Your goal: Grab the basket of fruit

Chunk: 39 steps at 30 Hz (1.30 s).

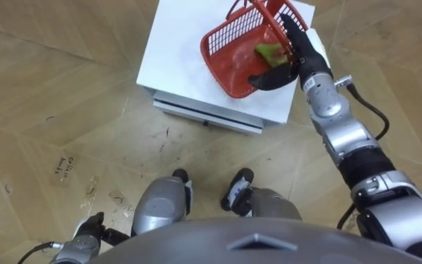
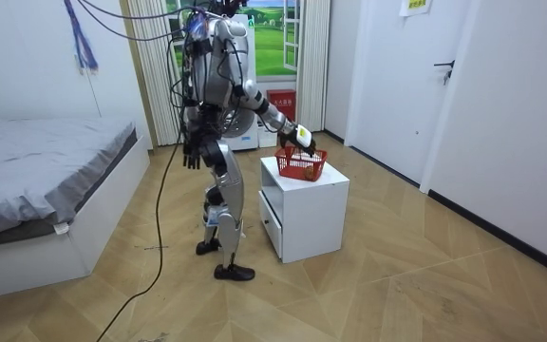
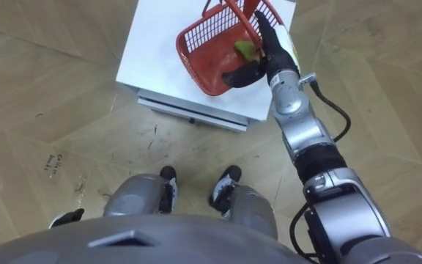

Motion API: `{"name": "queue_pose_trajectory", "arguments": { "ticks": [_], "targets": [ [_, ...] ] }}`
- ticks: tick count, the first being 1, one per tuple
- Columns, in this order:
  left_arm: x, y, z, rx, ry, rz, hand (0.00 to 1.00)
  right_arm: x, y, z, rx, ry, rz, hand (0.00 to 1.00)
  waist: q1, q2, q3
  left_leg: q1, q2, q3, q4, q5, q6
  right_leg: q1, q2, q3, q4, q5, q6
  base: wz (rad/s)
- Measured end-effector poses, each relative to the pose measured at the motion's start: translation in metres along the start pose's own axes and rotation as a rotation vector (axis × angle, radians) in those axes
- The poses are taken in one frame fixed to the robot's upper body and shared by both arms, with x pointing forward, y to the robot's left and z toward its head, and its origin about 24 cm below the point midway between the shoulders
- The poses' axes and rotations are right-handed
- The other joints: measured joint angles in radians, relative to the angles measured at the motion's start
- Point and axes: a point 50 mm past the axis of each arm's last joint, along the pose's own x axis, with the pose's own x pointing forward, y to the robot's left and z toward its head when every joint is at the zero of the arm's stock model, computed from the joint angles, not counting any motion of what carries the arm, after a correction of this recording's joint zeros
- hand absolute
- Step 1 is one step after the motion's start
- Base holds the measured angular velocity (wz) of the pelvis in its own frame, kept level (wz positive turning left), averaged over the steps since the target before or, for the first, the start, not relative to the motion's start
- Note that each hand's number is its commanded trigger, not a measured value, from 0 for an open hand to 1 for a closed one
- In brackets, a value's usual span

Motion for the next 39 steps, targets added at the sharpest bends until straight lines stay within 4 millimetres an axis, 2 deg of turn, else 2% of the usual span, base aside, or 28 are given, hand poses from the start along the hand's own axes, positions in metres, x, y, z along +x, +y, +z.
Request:
{"name": "queue_pose_trajectory", "arguments": {
  "ticks": [10, 13, 17, 20, 23, 25, 31, 32, 33, 35, 36, 37, 39],
  "targets": [
    [0.001, 0.004, 0.008, -0.002, -0.021, 0.035, 0.0, -0.012, 0.004, -0.004, 0.024, -0.028, -0.01, 0.0, -0.022, -0.005, -0.0042, 0.082, 0.003, 0.014, -0.032, 0.0, 0.0, 0.068, 0.018, 0.01, -0.022, 0.001, 0.002, -0.02],
    [0.0, 0.006, 0.011, 0.001, -0.037, 0.063, 0.0, -0.02, 0.004, -0.01, 0.037, -0.023, -0.014, 0.0, -0.027, -0.002, -0.0056, 0.123, 0.006, 0.037, -0.049, 0.0, 0.0, 0.09, 0.021, 0.027, -0.024, 0.001, 0.002, -0.2],
    [0.0, 0.008, 0.011, -0.022, -0.037, 0.079, 0.0, -0.034, 0.002, -0.014, 0.053, -0.04, -0.054, 0.0, -0.048, 0.015, -0.006, 0.18, 0.006, 0.064, -0.075, 0.0, 0.0, 0.123, 0.027, 0.06, -0.024, 0.002, 0.004, -0.21],
    [0.0, 0.011, 0.014, -0.051, -0.053, 0.101, 0.0, -0.04, -0.003, -0.022, 0.032, -0.024, -0.094, 0.0, -0.069, 0.034, -0.0136, 0.217, 0.004, 0.072, -0.103, 0.0, 0.0, 0.143, 0.028, 0.073, -0.024, -0.001, 0.009, -0.15],
    [-0.002, 0.012, 0.013, -0.067, -0.066, 0.115, 0.0, -0.047, -0.008, -0.03, 0.009, -0.011, -0.117, 0.0, -0.087, 0.053, -0.0246, 0.254, 0.004, 0.095, -0.124, 0.0, 0.0, 0.16, 0.034, 0.095, -0.024, -0.004, 0.014, -0.22],
    [-0.002, 0.011, 0.012, -0.088, -0.067, 0.117, 0.0, -0.054, -0.012, -0.039, 0.018, 0.013, -0.136, 0.0, -0.098, 0.06, -0.0263, 0.281, 0.003, 0.106, -0.138, 0.0, 0.0, 0.176, 0.038, 0.111, -0.028, -0.005, 0.016, -0.2],
    [-0.004, 0.015, 0.004, -0.129, -0.063, 0.142, 0.0, -0.068, -0.028, -0.066, 0.037, 0.114, -0.203, 0.0, -0.145, 0.055, -0.024, 0.33, 0.005, 0.117, -0.156, 0.0, -0.001, 0.218, 0.045, 0.116, -0.04, -0.006, 0.017, -0.04],
    [-0.004, 0.015, 0.004, -0.134, -0.063, 0.146, 0.0, -0.071, -0.028, -0.076, 0.04, 0.157, -0.208, 0.0, -0.149, 0.057, -0.0209, 0.342, 0.005, 0.117, -0.162, 0.0, -0.001, 0.229, 0.047, 0.116, -0.044, -0.006, 0.017, 0.0],
    [-0.005, 0.016, 0.003, -0.137, -0.062, 0.156, 0.0, -0.076, -0.026, -0.09, 0.033, 0.216, -0.207, 0.0, -0.155, 0.051, -0.0259, 0.346, 0.005, 0.117, -0.165, 0.0, -0.001, 0.238, 0.049, 0.114, -0.057, -0.006, 0.019, 0.05],
    [-0.005, 0.016, 0.001, -0.137, -0.055, 0.164, 0.0, -0.085, -0.021, -0.111, 0.02, 0.306, -0.19, 0.0, -0.164, 0.048, -0.0247, 0.352, 0.006, 0.114, -0.167, 0.0, -0.002, 0.251, 0.05, 0.113, -0.063, -0.005, 0.021, 0.1],
    [-0.005, 0.015, -0.004, -0.126, -0.042, 0.166, 0.0, -0.094, -0.017, -0.13, 0.007, 0.393, -0.169, 0.0, -0.166, 0.048, -0.0257, 0.366, 0.007, 0.114, -0.17, -0.001, -0.003, 0.267, 0.053, 0.113, -0.072, -0.006, 0.024, 0.06],
    [-0.006, 0.015, -0.005, -0.115, -0.039, 0.17, 0.0, -0.1, -0.015, -0.14, 0.005, 0.438, -0.161, 0.0, -0.163, 0.048, -0.0255, 0.371, 0.007, 0.114, -0.172, -0.001, -0.003, 0.272, 0.053, 0.112, -0.072, -0.007, 0.025, 0.04],
    [-0.007, 0.016, -0.013, -0.088, -0.021, 0.186, 0.0, -0.123, -0.009, -0.173, 0.012, 0.611, -0.132, 0.0, -0.16, 0.052, -0.0245, 0.382, 0.007, 0.114, -0.181, -0.001, -0.003, 0.28, 0.053, 0.112, -0.074, -0.008, 0.027, 0.0]
  ]
}}
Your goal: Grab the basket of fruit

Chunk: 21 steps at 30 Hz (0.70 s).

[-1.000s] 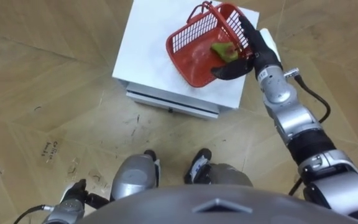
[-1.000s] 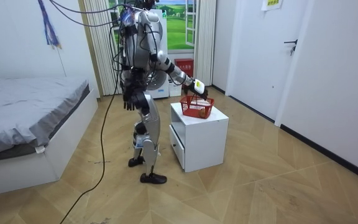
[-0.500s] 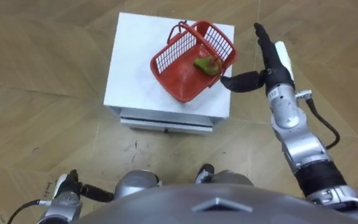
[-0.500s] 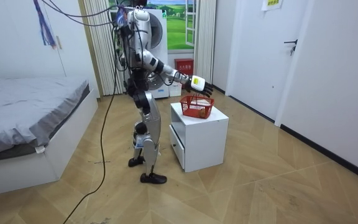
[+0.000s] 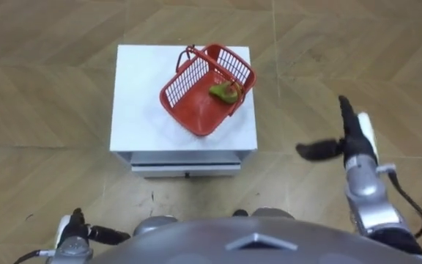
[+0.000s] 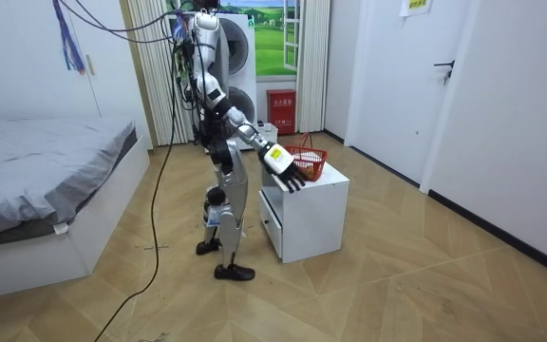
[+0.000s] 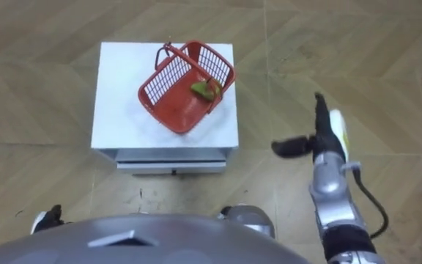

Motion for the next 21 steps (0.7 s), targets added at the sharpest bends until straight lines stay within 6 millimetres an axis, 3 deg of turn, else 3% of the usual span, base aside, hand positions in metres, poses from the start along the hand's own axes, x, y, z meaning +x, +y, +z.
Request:
{"name": "queue_pose_trajectory", "arguments": {
  "ticks": [4, 9, 15, 21],
  "targets": [
    [-0.001, -0.003, -0.01, 0.008, 0.043, -0.022, 0.0, -0.011, 0.008, -0.053, -0.014, 0.233, 0.084, 0.0, 0.001, 0.007, 0.0018, 0.023, -0.001, -0.008, -0.004, 0.0, 0.0, 0.02, 0.0, -0.003, -0.001, -0.003, 0.005, 0.02],
    [-0.001, -0.008, -0.014, 0.032, 0.094, -0.053, 0.0, -0.026, 0.023, -0.088, -0.033, 0.429, 0.22, 0.0, 0.025, 0.011, 0.0046, 0.038, -0.003, -0.012, -0.008, -0.002, -0.001, 0.034, 0.0, 0.004, 0.001, -0.008, 0.007, 0.01],
    [-0.006, -0.022, -0.025, 0.045, 0.165, -0.115, 0.0, -0.045, 0.035, -0.114, -0.04, 0.614, 0.341, 0.0, 0.024, 0.014, 0.0071, 0.059, -0.004, -0.029, -0.007, -0.006, -0.003, 0.063, -0.001, -0.003, 0.004, -0.025, 0.009, 0.09],
    [-0.007, -0.028, -0.026, 0.042, 0.19, -0.169, 0.0, -0.053, 0.043, -0.12, -0.022, 0.689, 0.421, 0.0, 0.021, 0.016, 0.0063, 0.065, -0.003, -0.05, -0.002, -0.008, -0.006, 0.075, -0.003, -0.02, 0.009, -0.042, 0.01, 0.09]
  ]
}}
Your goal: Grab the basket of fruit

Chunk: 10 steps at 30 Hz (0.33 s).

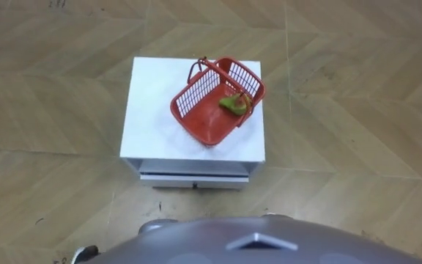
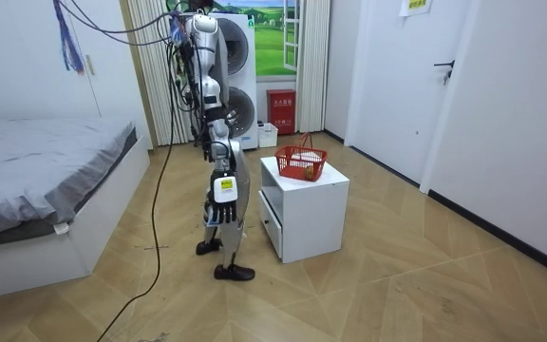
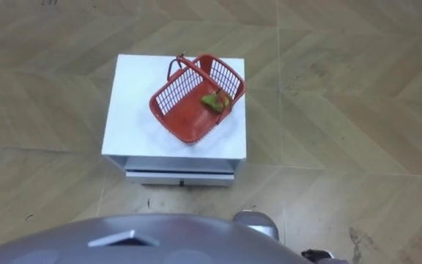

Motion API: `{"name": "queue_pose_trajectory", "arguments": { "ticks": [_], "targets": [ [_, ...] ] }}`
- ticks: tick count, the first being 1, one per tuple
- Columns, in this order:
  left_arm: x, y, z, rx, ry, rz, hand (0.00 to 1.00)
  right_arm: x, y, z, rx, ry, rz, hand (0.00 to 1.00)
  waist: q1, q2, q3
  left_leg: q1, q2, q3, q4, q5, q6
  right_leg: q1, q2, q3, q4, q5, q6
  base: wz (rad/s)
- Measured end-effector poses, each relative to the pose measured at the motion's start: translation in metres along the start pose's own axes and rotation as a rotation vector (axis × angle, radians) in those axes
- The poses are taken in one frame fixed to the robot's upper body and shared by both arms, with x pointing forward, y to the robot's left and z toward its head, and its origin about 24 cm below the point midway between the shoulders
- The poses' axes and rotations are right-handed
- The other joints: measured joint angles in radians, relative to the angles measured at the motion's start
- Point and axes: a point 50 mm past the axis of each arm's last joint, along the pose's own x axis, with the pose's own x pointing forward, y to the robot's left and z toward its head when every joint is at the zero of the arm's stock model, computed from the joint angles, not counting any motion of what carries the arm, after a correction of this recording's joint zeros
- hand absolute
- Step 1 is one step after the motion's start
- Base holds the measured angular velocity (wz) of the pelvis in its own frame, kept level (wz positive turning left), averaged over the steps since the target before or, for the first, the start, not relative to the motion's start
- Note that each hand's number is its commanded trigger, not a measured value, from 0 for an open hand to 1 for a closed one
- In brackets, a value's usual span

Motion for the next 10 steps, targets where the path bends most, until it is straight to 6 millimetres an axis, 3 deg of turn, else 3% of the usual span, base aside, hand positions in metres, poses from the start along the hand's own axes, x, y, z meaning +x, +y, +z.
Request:
{"name": "queue_pose_trajectory", "arguments": {
  "ticks": [10],
  "targets": [
    [0.0, -0.002, 0.0, 0.001, 0.011, -0.039, 0.0, -0.001, -0.003, 0.018, -0.022, -0.016, 0.014, 0.0, 0.002, -0.007, 0.0005, 0.001, -0.002, -0.004, 0.016, -0.002, -0.003, -0.005, -0.007, -0.005, 0.034, -0.035, -0.001, 0.02]
  ]
}}
